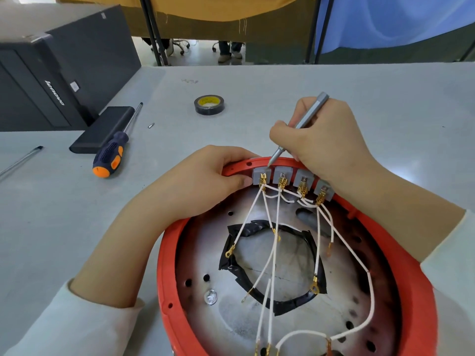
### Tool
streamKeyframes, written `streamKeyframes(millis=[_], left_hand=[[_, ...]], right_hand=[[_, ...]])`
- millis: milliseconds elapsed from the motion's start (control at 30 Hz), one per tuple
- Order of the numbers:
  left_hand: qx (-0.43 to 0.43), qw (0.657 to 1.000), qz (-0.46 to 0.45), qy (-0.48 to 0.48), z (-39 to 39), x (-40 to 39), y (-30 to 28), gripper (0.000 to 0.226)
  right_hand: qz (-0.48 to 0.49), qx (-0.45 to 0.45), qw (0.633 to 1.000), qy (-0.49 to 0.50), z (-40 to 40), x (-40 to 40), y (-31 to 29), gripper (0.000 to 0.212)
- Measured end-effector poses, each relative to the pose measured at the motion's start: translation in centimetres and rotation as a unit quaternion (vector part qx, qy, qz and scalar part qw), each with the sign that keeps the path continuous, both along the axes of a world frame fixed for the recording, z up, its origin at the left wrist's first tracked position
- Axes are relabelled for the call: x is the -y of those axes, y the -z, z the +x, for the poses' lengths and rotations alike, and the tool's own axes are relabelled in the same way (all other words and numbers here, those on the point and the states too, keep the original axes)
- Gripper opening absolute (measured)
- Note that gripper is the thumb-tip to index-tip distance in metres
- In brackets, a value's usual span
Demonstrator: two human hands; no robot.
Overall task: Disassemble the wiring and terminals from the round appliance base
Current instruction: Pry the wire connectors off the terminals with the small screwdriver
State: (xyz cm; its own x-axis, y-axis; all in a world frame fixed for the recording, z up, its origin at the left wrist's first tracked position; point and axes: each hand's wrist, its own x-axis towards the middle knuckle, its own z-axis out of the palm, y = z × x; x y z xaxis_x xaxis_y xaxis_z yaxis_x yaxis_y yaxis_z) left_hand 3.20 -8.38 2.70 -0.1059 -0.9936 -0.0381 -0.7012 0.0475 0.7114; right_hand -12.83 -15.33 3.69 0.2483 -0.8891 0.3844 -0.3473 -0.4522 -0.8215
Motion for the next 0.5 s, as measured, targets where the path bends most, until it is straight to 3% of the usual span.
streamKeyframes(millis=[233, 500], left_hand=[[-0.008, 1.000, -0.001, 0.006, 0.0, 0.0, 0.0, 0.029], [0.003, 1.000, -0.011, -0.003, -0.1, 0.0, -0.1, 0.028]], right_hand=[[0.014, -0.021, 0.999, -0.019, 0.1, 0.3, 0.1, 0.027], [0.104, -0.070, 0.991, -0.043, 1.4, 2.1, -0.4, 0.034]])
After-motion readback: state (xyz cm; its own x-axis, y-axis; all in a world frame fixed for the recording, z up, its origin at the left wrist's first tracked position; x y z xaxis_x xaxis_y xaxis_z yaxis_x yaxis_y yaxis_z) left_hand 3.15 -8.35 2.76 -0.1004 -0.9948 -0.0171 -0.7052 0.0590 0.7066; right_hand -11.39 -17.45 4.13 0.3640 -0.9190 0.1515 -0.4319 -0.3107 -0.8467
